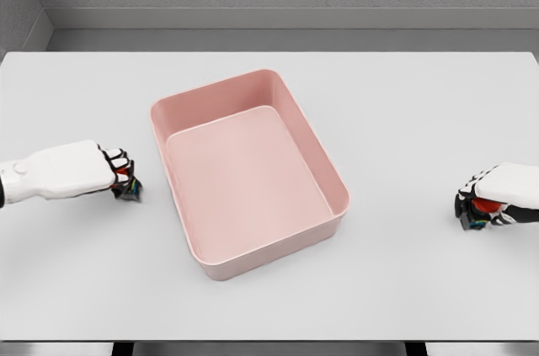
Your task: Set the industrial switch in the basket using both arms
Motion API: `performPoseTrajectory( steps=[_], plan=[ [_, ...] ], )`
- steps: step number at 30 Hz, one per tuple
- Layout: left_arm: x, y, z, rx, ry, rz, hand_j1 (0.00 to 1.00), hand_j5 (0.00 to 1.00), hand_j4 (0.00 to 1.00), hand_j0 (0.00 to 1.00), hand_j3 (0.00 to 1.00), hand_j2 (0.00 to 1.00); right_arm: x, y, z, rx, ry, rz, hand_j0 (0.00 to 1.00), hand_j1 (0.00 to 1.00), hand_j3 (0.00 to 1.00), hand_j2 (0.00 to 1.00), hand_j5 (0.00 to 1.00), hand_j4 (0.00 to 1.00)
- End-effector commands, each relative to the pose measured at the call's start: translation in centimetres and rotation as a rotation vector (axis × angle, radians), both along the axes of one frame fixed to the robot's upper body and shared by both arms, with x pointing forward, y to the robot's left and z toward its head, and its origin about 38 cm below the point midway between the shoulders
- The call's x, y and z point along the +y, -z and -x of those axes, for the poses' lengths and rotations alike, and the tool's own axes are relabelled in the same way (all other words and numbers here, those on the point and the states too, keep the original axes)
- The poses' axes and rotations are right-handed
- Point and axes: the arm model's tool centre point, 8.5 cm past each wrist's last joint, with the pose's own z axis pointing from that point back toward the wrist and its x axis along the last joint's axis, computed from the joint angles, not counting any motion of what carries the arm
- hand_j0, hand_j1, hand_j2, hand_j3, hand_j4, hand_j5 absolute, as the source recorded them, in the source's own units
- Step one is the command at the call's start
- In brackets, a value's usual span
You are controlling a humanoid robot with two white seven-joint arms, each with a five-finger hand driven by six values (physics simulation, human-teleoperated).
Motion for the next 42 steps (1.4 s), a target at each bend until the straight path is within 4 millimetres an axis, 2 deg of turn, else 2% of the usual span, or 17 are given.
performPoseTrajectory(
  steps=[1,7,15,18,31,36,42],
  plan=[
    [0.4,-0.5,-0.1,-0.005,-0.007,0.001,0.19,0.19,0.19,0.19,0.19,0.19,0.0,-0.1,0.0,-0.002,0.002,-0.002,0.51,0.51,0.51,0.51,0.51,0.51],
    [1.2,-3.8,-1.3,-0.099,-0.036,0.019,0.19,0.19,0.19,0.19,0.19,0.19,0.0,-0.5,-0.2,-0.012,0.005,-0.002,0.51,0.51,0.51,0.51,0.51,0.51],
    [1.8,-6.6,-2.0,-0.167,-0.062,0.07,0.19,0.19,0.19,0.19,0.19,0.19,0.0,-0.8,-0.4,-0.023,0.006,-0.002,0.51,0.51,0.51,0.51,0.51,0.51],
    [0.9,-8.2,-2.6,-0.201,-0.046,0.132,0.19,0.19,0.19,0.19,0.19,0.19,0.1,-1.3,-0.7,-0.035,0.007,-0.002,0.51,0.51,0.51,0.51,0.51,0.51],
    [-3.5,-10.0,-3.7,-0.265,0.039,0.275,0.18,0.18,0.18,0.18,0.18,0.18,0.5,-2.9,-1.4,-0.084,-0.005,-0.005,0.51,0.51,0.51,0.51,0.51,0.51],
    [-5.3,-9.5,-3.9,-0.258,0.071,0.301,0.17,0.17,0.17,0.17,0.17,0.17,0.7,-4.1,-2.1,-0.12,-0.008,-0.009,0.51,0.51,0.51,0.51,0.51,0.51],
    [-8.9,-8.1,-4.1,-0.214,0.154,0.309,0.17,0.17,0.17,0.17,0.17,0.17,0.9,-4.9,-2.5,-0.146,-0.011,-0.016,0.52,0.52,0.52,0.52,0.52,0.52]
  ],
)
